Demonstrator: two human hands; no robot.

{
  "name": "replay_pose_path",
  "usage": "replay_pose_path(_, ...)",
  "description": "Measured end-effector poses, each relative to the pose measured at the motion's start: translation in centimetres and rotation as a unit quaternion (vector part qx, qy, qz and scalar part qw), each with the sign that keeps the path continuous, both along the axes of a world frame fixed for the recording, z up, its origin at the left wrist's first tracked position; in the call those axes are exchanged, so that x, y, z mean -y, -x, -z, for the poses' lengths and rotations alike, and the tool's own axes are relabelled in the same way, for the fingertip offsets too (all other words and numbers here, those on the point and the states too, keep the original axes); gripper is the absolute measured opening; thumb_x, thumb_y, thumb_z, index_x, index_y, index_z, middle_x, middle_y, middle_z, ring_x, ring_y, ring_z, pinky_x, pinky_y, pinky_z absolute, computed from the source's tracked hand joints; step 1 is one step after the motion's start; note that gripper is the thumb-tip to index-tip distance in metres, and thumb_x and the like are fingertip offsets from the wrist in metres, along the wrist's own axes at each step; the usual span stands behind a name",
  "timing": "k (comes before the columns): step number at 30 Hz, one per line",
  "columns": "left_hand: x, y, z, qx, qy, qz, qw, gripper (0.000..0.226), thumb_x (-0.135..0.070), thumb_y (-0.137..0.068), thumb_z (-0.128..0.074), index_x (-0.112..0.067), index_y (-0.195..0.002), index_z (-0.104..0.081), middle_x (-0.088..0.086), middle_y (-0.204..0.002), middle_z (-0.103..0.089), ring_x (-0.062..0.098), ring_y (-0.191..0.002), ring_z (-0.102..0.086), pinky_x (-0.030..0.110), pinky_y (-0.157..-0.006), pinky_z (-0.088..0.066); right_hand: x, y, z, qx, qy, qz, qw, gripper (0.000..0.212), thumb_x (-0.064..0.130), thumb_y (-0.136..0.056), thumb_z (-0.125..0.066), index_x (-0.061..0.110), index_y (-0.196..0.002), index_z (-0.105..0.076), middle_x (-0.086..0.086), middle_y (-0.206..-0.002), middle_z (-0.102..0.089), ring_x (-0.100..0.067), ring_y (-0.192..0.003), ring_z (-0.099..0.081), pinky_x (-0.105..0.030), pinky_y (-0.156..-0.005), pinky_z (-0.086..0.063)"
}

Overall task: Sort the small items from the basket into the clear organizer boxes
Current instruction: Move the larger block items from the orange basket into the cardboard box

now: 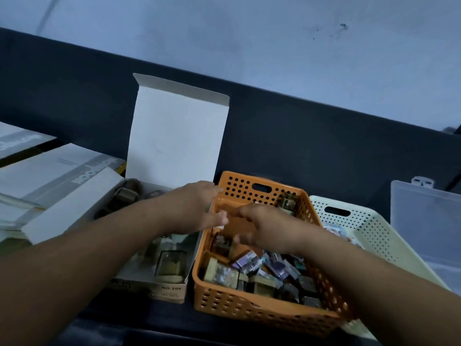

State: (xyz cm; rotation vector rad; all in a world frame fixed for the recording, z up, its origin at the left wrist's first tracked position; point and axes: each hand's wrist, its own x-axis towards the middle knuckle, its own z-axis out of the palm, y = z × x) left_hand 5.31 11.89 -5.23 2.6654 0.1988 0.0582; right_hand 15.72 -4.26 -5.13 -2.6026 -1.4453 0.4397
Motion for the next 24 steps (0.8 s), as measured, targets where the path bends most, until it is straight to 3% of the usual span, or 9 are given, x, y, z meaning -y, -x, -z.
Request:
replay_pose_path(7, 0.3, 0.2, 0.5, -0.006, -0.005, -0.004, 1.0, 0.062, -0.051, -0.09, -0.053, -0.025, -0.143, -0.034, -0.006, -0.146, -0.039, 0.011, -0.128, -0.041, 0.029, -0.101, -0.033, -1.2, 0.9, 2.5, -0.002, 0.059, -0.04, 0.997, 0.051, 0.032, -0.088, -0.067, 0.024, -0.134, -0.045, -0.001, -0.123, -0.058, -0.021, -0.108, -0.057, -0.04, -0.094, -0.05)
replay_pose_path(13, 0.3, 0.0, 0.2, -0.003, 0.016, 0.007, 1.0, 0.043, -0.043, -0.09, -0.058, -0.029, -0.13, -0.048, -0.01, -0.133, -0.05, 0.006, -0.112, -0.05, 0.024, -0.083, -0.038, 0.3, -0.9, 0.8, 0.002, -0.008, 0.008, 1.0, 0.044, 0.021, -0.087, -0.068, 0.03, -0.126, -0.049, 0.009, -0.108, -0.06, -0.011, -0.092, -0.06, -0.029, -0.08, -0.053)
replay_pose_path(15, 0.7, -0.6, -0.3, 0.003, -0.01, 0.013, 1.0, 0.054, -0.044, -0.09, -0.058, -0.029, -0.139, -0.042, -0.01, -0.142, -0.042, 0.01, -0.127, -0.043, 0.027, -0.096, -0.038, 1.9, -1.8, -0.6, 0.005, -0.041, 0.044, 0.998, 0.048, 0.021, -0.086, -0.068, 0.031, -0.129, -0.049, 0.01, -0.112, -0.061, -0.009, -0.094, -0.06, -0.026, -0.08, -0.052)
replay_pose_path(18, 1.7, -2.4, -1.0, 0.008, -0.062, 0.007, 0.998, 0.075, -0.049, -0.089, -0.057, -0.025, -0.15, -0.022, -0.006, -0.156, -0.024, 0.014, -0.141, -0.026, 0.031, -0.112, -0.025, 4.5, -3.3, -2.4, 0.06, -0.082, 0.081, 0.992, 0.054, 0.026, -0.085, -0.071, 0.028, -0.134, -0.048, 0.006, -0.122, -0.059, -0.013, -0.106, -0.056, -0.026, -0.086, -0.046)
replay_pose_path(24, 5.9, -8.3, -2.3, -0.007, -0.082, 0.075, 0.994, 0.066, -0.044, -0.09, -0.058, -0.023, -0.146, -0.031, 0.0, -0.147, -0.039, 0.02, -0.128, -0.044, 0.033, -0.103, -0.04, 9.6, -5.9, -3.5, 0.092, -0.123, 0.155, 0.976, 0.049, 0.026, -0.081, -0.072, 0.03, -0.126, -0.053, 0.005, -0.113, -0.063, -0.014, -0.102, -0.058, -0.03, -0.087, -0.048)
